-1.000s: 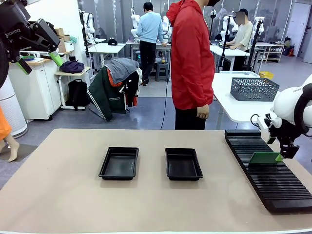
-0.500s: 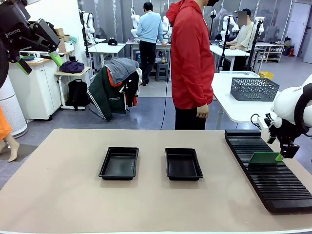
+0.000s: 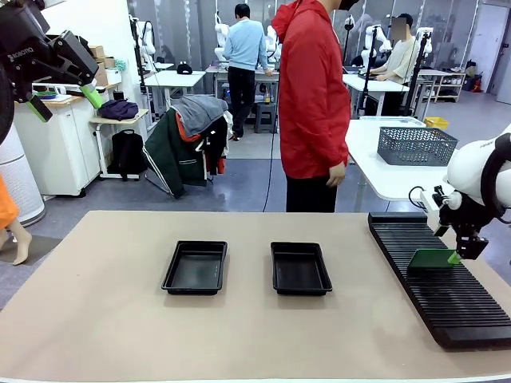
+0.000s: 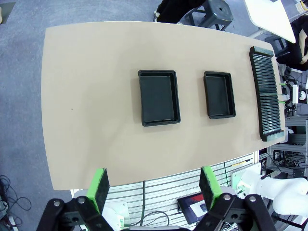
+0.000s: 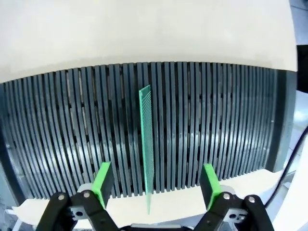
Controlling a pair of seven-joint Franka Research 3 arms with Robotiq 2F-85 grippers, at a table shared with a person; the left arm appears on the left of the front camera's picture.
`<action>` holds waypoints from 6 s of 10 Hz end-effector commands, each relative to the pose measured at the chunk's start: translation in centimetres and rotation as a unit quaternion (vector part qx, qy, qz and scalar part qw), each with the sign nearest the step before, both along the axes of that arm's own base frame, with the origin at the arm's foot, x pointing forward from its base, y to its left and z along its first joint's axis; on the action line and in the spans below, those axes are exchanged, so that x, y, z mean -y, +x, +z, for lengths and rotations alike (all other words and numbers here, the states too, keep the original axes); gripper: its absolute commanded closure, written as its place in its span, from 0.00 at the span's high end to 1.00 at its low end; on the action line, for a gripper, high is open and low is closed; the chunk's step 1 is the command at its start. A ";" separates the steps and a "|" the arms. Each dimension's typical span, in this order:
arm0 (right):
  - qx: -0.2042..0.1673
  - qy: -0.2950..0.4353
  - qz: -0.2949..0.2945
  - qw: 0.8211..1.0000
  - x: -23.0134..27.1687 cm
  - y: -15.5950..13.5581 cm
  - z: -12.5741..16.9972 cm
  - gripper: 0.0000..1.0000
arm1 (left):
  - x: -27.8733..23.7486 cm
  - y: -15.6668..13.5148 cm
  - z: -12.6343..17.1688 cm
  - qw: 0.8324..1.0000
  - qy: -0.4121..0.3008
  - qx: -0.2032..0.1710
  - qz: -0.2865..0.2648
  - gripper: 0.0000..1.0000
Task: Inspect and transfer BCBs to ESD trays.
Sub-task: Pick up the Blank PCB from the PCB Rack and place it in the left ESD tray.
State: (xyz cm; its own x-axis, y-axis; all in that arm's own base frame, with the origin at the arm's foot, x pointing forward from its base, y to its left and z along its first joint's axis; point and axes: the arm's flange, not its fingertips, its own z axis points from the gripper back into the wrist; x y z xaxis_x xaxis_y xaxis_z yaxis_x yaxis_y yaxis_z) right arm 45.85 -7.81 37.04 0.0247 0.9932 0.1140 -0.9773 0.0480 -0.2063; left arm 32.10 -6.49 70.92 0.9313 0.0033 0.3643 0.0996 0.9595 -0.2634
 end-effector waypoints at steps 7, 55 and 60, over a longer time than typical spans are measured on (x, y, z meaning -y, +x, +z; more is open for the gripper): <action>-0.007 -0.013 0.037 0.999 0.1 0.1 -1.4 0.64 | 0.0 0.0 -0.1 1.000 0.000 -0.002 0.000 1.00; 0.081 -0.018 0.018 0.996 3.1 -7.5 27.7 0.00 | 0.0 0.0 -0.1 1.000 0.000 -0.002 0.000 1.00; 0.089 0.018 -0.015 0.996 3.6 -6.9 27.1 0.02 | 0.0 0.0 -0.1 1.000 0.000 -0.002 0.000 1.00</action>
